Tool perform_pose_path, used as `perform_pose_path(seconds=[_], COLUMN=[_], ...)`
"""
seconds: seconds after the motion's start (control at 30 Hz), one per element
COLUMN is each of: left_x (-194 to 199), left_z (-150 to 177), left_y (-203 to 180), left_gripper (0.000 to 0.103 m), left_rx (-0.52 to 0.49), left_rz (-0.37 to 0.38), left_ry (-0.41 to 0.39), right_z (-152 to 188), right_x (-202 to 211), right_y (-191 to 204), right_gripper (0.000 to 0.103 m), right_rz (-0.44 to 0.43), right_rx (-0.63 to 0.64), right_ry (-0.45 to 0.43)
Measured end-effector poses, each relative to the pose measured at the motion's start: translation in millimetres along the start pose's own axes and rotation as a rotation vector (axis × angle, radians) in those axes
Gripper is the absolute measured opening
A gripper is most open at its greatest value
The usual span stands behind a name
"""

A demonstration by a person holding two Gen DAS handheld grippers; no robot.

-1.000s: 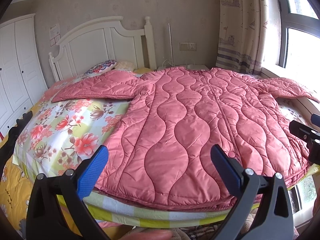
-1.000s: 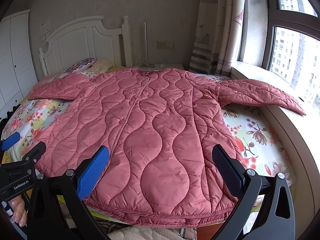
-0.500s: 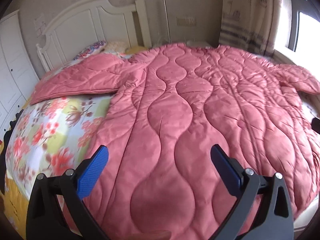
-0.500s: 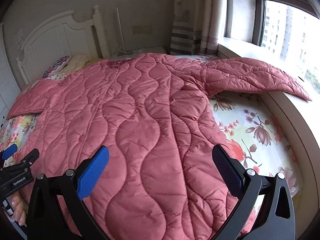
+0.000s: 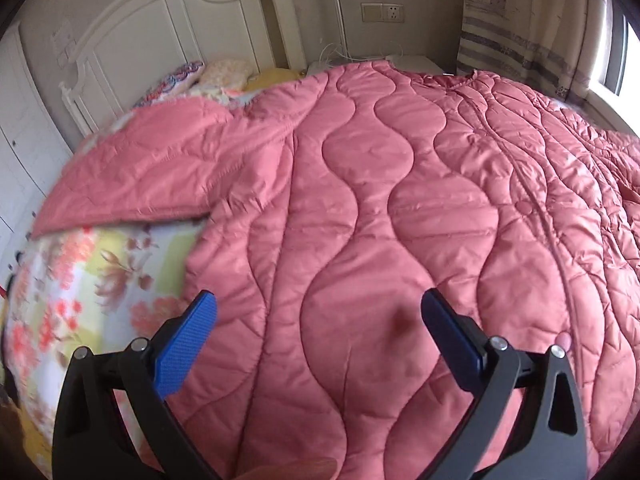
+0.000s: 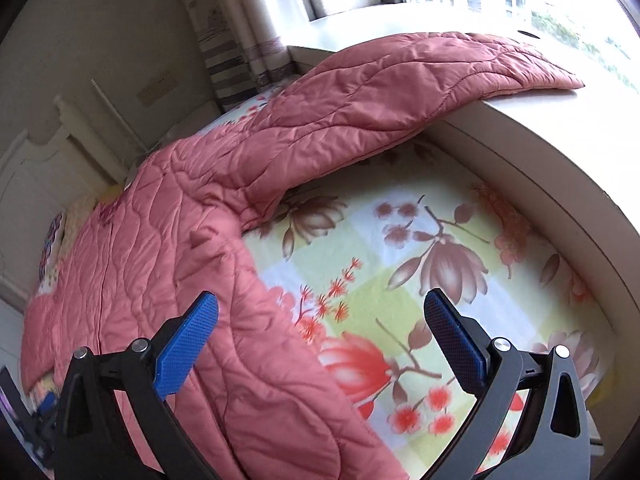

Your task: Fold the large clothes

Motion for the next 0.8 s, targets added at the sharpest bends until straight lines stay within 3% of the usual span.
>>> perform_pose_path(seconds=[0.1, 0.23, 0.57, 0.63, 0.7, 0.77, 0.8], left_x=[-12.6, -23.0, -24.2, -24.3, -24.4, -24.5, -24.6], left_z=[10.3, 7.5, 8.0, 8.2, 8.1, 8.1, 8.0], left_y=[9.6, 24.0, 17.0, 16.8, 17.4, 18.2, 18.9], left_gripper=[0.101, 0.101, 0.101, 0.101, 0.101, 0.101, 0.101], left_rx=[0.006, 0.105, 0.095, 0.095, 0.094, 0.095, 0.095], left_rz=[0.044, 0.122, 0.101, 0.101, 0.101, 0.101, 0.101], left_ry=[0.002, 0.051, 0.043, 0.043, 0.043, 0.043, 0.042], right_z=[-17.9, -39.6, -93.4, -97.8, -103.1, -111.3, -115.3], right_x=[-3.5, -20.9, -61.8, -60.4, -54.9, -44.9, -39.9], right_y=[-20.7, -46.2, -69.3, -69.0, -63.5, -57.4, -53.2], right_gripper=[0.099, 0.099, 0.097, 0.077, 0.05, 0.028, 0.024], right_rz=[0.038, 0.064, 0.085, 0.101, 0.156, 0.221, 0.249], right_rx=[-0.064, -0.181, -0.369, -0.356, -0.292, -0.23, -0.201], right_ry=[-0.051, -0.097, -0.174, -0.207, -0.242, -0.326, -0.354])
Point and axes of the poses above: each gripper's, at about its wrist camera, not at the fingertips, and x roughly against the way its jaws point, y to its left, z to its underside, the point moved 3 cm from there along -x, roughly the way its jaws point, and after that the axes turned 11 degrees about x, right-handed, at the moved point
